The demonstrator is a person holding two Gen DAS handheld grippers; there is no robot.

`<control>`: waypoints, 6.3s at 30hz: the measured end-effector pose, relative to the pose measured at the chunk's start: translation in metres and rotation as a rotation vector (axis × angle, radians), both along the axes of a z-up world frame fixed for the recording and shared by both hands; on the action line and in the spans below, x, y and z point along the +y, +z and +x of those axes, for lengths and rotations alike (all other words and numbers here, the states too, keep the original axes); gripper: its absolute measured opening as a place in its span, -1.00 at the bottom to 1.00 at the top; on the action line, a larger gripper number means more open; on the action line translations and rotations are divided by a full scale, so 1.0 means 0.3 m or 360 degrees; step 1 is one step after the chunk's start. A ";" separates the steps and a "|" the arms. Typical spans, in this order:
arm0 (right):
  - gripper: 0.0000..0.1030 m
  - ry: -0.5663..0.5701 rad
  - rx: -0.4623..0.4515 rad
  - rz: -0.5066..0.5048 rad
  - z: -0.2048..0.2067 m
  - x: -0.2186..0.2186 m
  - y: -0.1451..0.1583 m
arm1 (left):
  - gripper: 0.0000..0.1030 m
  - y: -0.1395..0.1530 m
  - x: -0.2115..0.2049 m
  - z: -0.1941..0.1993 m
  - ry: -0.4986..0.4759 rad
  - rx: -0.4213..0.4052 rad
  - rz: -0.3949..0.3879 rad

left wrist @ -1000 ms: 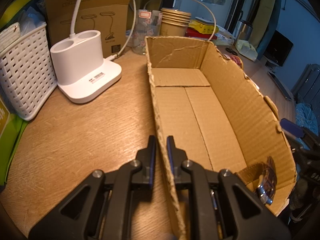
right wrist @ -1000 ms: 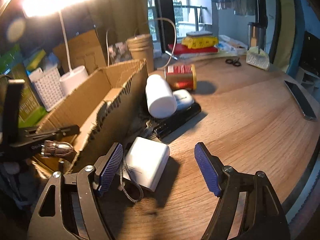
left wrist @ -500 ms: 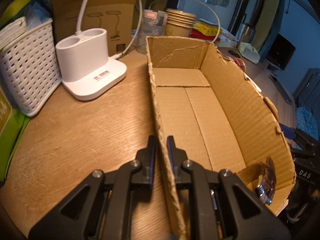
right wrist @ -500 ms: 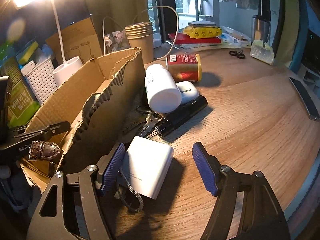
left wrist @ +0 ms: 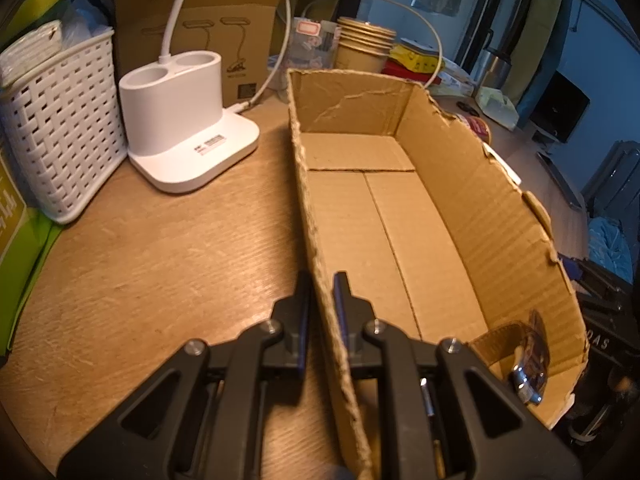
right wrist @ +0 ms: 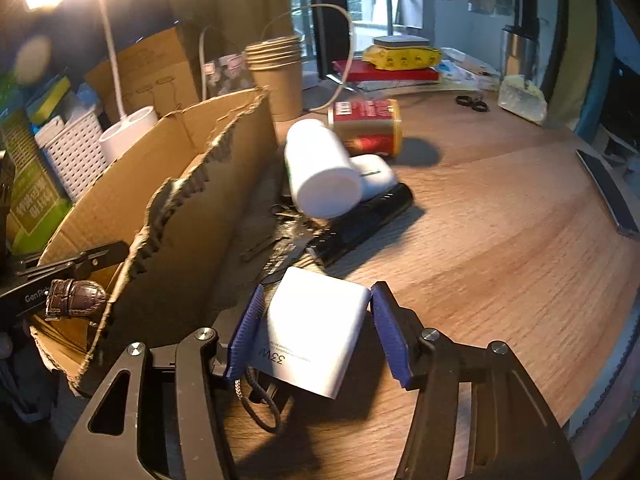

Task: Organize rigid objects
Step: 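Move the right gripper to the white charger and close on it, then lift the charger with the right gripper and release it into the box, then move the right gripper to the white pill bottle and close on it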

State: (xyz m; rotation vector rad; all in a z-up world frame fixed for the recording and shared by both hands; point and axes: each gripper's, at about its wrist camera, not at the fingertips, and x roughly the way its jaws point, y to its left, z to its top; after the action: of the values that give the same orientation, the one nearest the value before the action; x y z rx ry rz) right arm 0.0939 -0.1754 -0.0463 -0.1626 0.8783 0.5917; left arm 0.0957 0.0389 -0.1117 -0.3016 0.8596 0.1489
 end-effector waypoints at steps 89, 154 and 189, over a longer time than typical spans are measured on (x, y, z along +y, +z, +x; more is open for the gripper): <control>-0.04 0.0379 -0.0303 0.0228 -0.101 0.295 0.255 | -0.75 0.001 -0.003 0.000 0.0001 0.0001 0.0003; 0.28 0.0130 -0.0288 0.0169 0.032 0.123 0.289 | -0.74 0.004 -0.004 0.007 0.0000 0.0003 0.0011; -0.04 0.0052 -0.0154 0.0045 0.227 0.142 0.059 | -0.74 0.005 -0.005 0.006 0.0000 0.0004 0.0013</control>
State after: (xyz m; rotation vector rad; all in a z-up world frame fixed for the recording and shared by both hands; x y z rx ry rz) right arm 0.1619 -0.1327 -0.0286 -0.1790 0.7748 0.6213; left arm 0.0976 0.0373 -0.1104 -0.2938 0.8611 0.1527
